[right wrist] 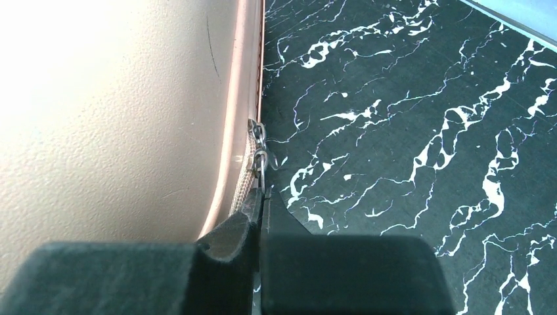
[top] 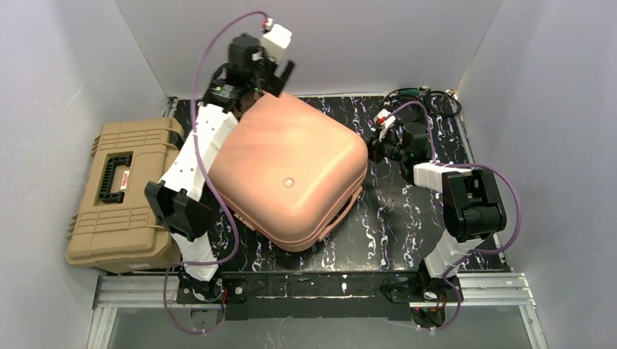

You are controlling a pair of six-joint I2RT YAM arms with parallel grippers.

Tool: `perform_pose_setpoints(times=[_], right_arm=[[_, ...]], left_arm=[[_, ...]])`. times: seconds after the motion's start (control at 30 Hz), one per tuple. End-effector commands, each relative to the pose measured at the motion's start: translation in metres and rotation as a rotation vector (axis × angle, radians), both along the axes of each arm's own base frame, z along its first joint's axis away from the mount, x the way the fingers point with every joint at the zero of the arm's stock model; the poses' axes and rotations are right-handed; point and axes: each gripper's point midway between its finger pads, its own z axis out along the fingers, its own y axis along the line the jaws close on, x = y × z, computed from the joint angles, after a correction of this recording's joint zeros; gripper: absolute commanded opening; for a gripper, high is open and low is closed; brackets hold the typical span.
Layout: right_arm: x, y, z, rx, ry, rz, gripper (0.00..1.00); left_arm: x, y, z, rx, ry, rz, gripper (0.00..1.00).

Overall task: Pack the luggage
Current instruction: Zip the luggage at the center of the board.

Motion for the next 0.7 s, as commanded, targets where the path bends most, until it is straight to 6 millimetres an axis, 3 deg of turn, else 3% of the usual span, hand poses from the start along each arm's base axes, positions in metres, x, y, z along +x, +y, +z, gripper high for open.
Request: perform_pose_setpoints(times=[0.0,0.17,0.27,0.47,0.67], right_arm=[[0.014,-0.003,0.032,0.033,-0.151,-0.015,0.01],[0.009,-0.001,0.033,0.035,-0.154,0.001,0.01],[0.007,-0.001,0.033,0.036,-0.156,0.006,0.01],[0.003,-0.002,0.034,0.034,-0.160,0.019,0.01],[0.001,0.000,0.034,0.037,-0.161,0.034,0.01]], left_arm=[[0.011,0.087,0.015,0.053,-0.058,0.256,0.98],[0.035,0.152,-0.023,0.128,0.016,0.403,0.98],[0.053,0.171,-0.043,0.181,0.035,0.453,0.98],[0.081,0.180,-0.079,0.259,0.093,0.484,0.98],[0.091,0.180,-0.122,0.339,0.178,0.465,0.98]])
